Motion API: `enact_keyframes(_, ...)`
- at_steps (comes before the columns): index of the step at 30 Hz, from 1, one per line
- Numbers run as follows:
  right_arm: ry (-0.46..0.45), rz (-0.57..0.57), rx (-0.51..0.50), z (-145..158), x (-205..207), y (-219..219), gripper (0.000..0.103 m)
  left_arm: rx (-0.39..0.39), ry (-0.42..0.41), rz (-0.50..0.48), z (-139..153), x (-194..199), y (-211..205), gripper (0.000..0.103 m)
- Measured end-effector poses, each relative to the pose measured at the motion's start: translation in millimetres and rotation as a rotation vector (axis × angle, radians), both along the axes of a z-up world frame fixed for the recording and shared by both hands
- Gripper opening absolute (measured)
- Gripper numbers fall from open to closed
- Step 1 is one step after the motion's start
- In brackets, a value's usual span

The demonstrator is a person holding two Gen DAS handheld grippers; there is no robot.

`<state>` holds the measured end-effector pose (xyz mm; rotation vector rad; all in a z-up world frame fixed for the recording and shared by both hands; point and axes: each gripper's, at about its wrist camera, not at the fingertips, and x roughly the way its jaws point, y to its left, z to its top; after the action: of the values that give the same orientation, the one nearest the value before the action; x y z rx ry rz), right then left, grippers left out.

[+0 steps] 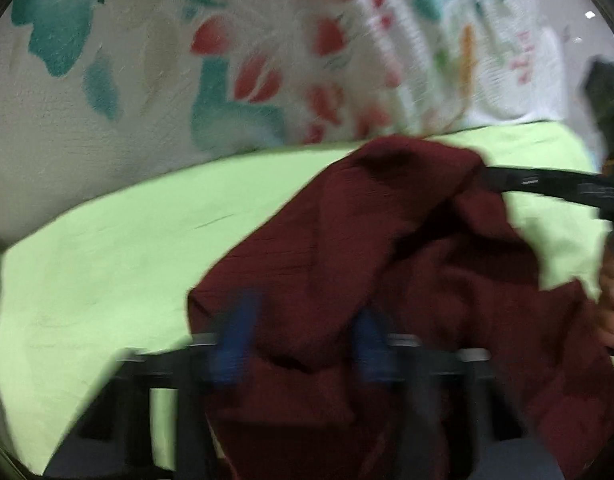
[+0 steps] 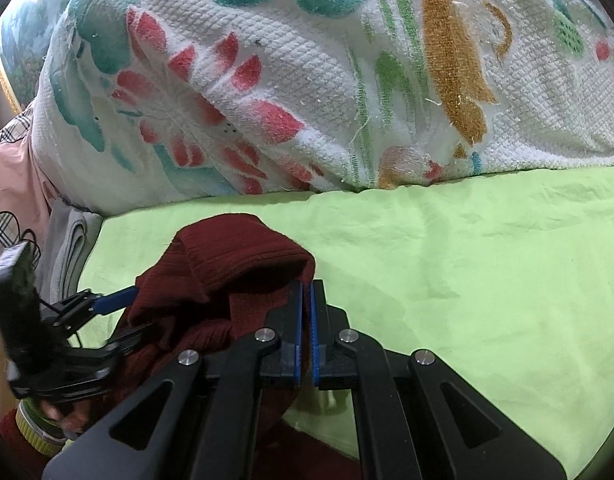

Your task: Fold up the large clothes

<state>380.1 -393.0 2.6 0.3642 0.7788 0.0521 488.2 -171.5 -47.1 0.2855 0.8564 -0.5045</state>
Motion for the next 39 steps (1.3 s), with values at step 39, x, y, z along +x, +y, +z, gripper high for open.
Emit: enact_keyframes(39, 0.133, -0.020, 0.457, -57, -89, 45, 0.034, -0.288, -0.092, 0.195, 32, -203, 120, 0.002)
